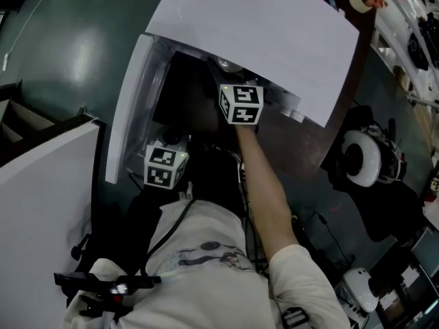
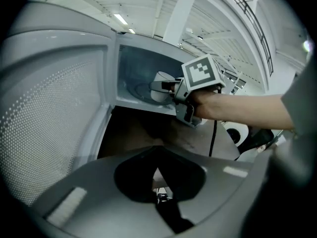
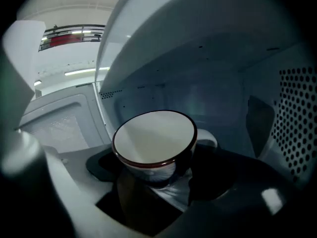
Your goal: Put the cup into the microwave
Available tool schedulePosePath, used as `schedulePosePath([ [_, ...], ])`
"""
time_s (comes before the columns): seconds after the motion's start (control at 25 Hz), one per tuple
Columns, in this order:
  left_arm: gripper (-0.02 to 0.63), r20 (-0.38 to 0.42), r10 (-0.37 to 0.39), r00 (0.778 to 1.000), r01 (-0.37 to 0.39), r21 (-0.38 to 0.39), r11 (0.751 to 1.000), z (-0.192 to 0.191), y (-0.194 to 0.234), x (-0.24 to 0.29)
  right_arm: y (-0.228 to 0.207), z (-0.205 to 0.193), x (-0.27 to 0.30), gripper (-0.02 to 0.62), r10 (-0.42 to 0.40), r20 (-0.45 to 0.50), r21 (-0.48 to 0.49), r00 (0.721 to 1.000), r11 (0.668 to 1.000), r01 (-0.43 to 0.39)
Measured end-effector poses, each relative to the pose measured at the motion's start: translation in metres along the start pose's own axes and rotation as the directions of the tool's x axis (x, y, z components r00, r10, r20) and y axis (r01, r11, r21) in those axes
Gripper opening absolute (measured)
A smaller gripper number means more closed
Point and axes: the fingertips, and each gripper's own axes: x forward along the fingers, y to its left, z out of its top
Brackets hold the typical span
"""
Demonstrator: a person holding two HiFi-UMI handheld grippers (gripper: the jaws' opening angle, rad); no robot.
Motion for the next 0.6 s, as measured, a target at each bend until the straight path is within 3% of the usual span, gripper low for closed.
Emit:
schedulePosePath([
  [0.6,-0.002,-0.026,-0.012,1.0,0.011,-0.006,1.0,0.0,0.002,0.002,-0.026,0.016,0.04,0.403,-0.097,0.036,0.037,0.995,0.995,0.095],
])
